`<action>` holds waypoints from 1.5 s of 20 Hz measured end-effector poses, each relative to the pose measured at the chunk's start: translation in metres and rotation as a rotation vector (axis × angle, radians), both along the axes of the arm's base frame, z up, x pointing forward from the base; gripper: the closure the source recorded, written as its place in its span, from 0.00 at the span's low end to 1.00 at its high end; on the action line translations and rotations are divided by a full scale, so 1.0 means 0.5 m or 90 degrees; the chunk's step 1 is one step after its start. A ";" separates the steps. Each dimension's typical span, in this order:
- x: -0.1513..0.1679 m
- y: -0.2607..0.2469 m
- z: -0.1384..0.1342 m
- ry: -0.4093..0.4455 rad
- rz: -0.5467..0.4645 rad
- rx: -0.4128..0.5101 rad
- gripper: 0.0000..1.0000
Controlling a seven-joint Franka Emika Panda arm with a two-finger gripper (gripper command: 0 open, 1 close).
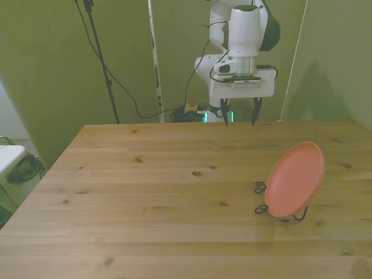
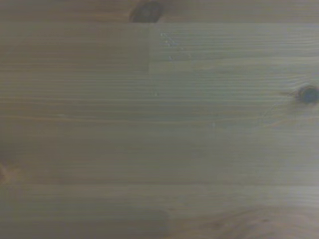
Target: Unload the plate
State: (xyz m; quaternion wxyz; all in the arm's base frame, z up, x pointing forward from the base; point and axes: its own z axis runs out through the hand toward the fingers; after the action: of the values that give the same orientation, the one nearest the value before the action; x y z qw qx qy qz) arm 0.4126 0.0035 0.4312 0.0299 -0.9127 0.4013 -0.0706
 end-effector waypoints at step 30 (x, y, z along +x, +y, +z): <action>0.352 -0.001 0.214 -0.168 -0.006 0.220 0.00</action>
State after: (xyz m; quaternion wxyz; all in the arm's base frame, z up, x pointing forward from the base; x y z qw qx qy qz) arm 0.5888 0.0033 0.5384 0.2381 -0.8750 0.4043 -0.1196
